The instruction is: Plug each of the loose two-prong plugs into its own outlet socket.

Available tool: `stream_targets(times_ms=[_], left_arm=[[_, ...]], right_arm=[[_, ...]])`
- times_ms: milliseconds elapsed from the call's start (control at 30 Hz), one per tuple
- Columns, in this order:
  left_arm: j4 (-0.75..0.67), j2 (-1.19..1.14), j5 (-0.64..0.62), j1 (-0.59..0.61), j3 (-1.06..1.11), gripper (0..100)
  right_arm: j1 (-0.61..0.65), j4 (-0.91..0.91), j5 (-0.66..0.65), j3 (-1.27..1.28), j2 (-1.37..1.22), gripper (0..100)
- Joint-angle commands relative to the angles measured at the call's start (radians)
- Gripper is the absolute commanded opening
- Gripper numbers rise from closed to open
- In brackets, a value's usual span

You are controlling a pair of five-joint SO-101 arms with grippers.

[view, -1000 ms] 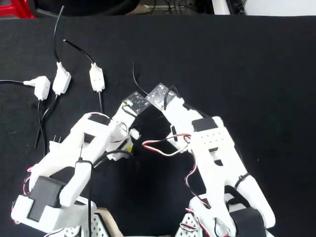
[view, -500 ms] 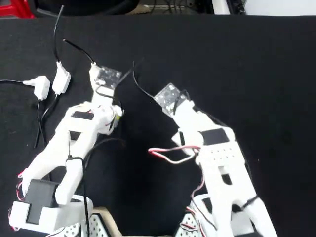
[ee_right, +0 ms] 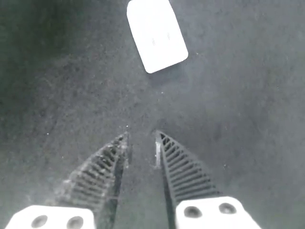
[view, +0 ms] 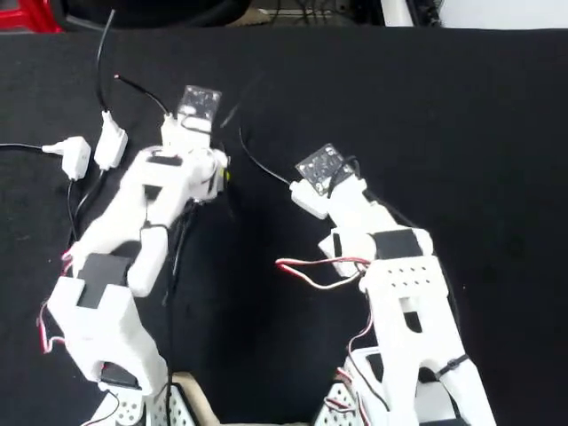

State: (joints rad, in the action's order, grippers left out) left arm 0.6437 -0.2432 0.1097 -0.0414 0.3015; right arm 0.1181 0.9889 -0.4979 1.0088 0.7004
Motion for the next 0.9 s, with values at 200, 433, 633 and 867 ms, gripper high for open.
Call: stream_targets(times_ms=[200,433,633,867], left_arm=[[0.345,0.052,-0.061,0.035,-0.243,34],[0.572,0.287,0.109,-0.108,-0.335,31],[0.315,0.144,-0.152,-0.248,-0.343,31],[0.221,-0.018,-0.612,-0.349,-0.343,32]], right_arm=[[-0.166,0.017,0.002,-0.111,-0.007,16.4],[-0.5,0.114,-0.055,-0.176,-0.012,16.6],[-0.661,0.089,-0.063,-0.165,-0.081,16.6],[-0.779,-0.049,-0.064,-0.108,-0.196,16.6]])
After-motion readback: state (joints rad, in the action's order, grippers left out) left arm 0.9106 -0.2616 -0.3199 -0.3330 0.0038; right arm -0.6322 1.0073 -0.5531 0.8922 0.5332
